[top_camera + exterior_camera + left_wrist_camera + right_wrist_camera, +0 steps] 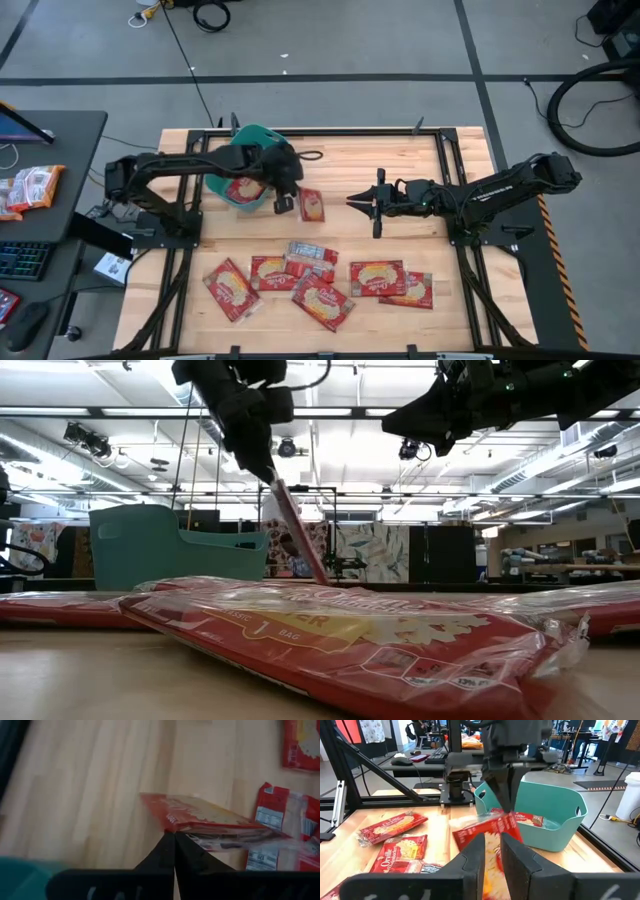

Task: Sort popcorn bags into baskets
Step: Put the red popcorn bag into the green bin

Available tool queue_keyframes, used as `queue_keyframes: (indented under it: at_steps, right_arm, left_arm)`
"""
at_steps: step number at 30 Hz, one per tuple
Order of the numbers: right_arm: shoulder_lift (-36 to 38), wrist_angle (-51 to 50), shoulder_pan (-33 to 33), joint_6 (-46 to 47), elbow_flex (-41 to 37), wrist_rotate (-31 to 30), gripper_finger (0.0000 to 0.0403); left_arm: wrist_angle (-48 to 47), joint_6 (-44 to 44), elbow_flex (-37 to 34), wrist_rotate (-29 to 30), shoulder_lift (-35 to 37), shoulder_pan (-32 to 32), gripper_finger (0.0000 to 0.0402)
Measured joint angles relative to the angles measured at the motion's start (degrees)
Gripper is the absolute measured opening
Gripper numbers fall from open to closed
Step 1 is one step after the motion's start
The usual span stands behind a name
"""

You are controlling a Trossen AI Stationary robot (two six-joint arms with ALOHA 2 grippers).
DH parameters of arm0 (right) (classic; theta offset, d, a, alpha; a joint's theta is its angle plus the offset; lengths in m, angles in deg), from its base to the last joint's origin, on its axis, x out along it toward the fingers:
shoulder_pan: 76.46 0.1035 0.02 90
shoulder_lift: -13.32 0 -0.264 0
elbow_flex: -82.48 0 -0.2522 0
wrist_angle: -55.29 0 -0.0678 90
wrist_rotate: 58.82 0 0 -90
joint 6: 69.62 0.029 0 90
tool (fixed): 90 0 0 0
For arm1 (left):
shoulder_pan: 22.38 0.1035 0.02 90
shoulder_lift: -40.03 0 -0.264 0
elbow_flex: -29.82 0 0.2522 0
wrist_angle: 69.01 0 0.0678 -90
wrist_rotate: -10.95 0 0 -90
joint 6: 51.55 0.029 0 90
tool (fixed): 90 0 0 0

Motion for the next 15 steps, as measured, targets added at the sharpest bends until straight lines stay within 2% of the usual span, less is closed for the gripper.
queue_keyframes:
  at_steps: [7, 15]
  right_arm:
    - [0.00, 0.02, -0.01, 0.00, 0.00, 0.00, 0.0066]
    - [0.00, 0.00, 0.00, 0.00, 0.00, 0.00, 0.0066]
  left_arm:
    - [-4.53, 1.97, 0.00, 4.96, 3.19, 2.37, 0.0001]
    - [-5.61, 3.01, 0.00, 6.07, 7.01, 4.96, 0.0000]
